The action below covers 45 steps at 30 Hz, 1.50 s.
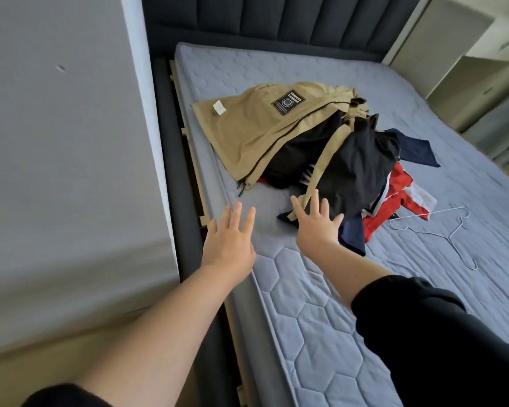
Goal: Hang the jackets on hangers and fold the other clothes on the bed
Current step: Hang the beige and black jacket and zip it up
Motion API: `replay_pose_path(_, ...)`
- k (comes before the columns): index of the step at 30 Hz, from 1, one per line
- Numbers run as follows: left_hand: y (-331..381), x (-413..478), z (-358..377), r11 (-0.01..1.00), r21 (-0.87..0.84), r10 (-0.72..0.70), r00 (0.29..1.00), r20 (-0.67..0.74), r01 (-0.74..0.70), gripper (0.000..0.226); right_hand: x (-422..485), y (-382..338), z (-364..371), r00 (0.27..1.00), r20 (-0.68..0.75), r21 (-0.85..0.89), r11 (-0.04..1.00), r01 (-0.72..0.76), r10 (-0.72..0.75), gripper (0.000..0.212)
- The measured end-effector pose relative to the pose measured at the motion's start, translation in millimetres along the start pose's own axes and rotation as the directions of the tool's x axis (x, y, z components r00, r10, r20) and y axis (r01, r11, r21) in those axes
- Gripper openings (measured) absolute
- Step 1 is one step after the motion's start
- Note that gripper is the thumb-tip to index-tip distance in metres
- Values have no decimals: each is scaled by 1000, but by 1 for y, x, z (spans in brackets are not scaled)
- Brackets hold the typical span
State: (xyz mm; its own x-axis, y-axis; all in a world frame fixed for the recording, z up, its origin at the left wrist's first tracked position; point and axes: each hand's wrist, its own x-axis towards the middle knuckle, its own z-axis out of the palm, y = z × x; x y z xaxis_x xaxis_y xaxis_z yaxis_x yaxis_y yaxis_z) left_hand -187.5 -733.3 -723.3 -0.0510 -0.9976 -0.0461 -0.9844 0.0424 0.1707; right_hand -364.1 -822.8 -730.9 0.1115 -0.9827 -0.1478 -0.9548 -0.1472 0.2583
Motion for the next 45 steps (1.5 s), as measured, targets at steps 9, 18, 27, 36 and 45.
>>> replay_pose_path(9,52,-44,49,980,-137,-150,988,-31,144,74,14,41,48,989,-31,-9,989,146,-146,31)
replay_pose_path(18,154,-60,51,807,-413,-411,904,121,422,65,-59,156,56,987,-27,884,456,99,-161,24)
replay_pose_path(27,224,-35,52,802,-440,-355,914,196,405,61,-106,222,101,999,-43,838,545,22,26,34)
replay_pose_path(36,241,-48,66,795,-463,-322,919,226,392,63,-105,204,165,958,213,572,820,38,-193,89)
replay_pose_path(45,262,-44,75,198,-815,-384,808,447,545,62,-168,223,103,478,348,595,584,552,-806,40)
